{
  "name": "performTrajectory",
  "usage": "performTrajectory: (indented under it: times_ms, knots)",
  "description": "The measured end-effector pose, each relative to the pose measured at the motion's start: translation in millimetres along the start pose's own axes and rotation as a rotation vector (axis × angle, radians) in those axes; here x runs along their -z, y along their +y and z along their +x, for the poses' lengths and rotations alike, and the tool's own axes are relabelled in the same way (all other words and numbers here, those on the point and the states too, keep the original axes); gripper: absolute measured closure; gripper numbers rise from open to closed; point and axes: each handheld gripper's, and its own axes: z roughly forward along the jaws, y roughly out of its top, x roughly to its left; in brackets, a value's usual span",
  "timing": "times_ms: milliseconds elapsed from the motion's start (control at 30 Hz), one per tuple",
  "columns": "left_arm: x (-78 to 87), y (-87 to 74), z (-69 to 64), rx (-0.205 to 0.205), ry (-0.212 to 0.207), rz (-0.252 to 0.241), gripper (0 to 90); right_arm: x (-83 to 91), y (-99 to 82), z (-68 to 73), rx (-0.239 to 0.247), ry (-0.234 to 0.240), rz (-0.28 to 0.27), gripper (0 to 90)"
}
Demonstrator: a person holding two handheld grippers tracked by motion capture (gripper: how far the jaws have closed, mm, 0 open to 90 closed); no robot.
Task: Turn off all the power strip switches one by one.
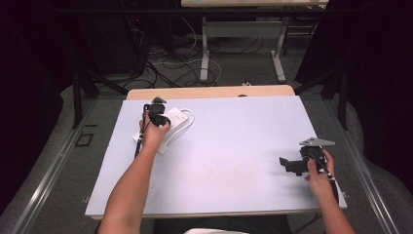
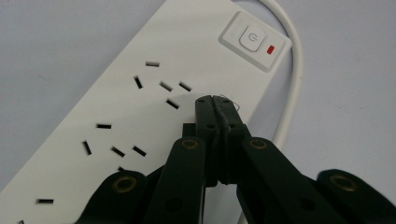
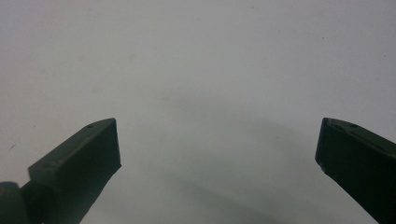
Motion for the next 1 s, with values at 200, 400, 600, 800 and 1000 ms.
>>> performTrajectory:
  times_ms: [200, 400, 600, 800, 1000]
  knots:
    - [-1.3, -0.5, -1.3, -0.019, 0.030, 0.017, 90.0, 0.3, 0.0, 0.2, 0.004, -0.001, 0.000, 0.0]
    - [-0.8, -0.8, 1.3, -0.001, 0.015, 0.016, 90.0, 0.2, -0.1, 0.1, 0.001, 0.000, 0.000, 0.0]
    - [0.4, -0.2, 3.3, -0.002, 0.019, 0.022, 90.0, -0.5, 0.1, 0.7, 0.000, -0.001, 0.002, 0.0]
    - [1.0, -2.4, 6.4, 0.022, 0.008, 0.013, 90.0, 0.3, 0.0, -0.6, -0.004, -0.002, -0.003, 0.0]
    - [4.7, -4.0, 10.2, 0.037, -0.002, 0.008, 90.0, 0.6, 0.0, -0.5, -0.002, -0.001, -0.003, 0.0]
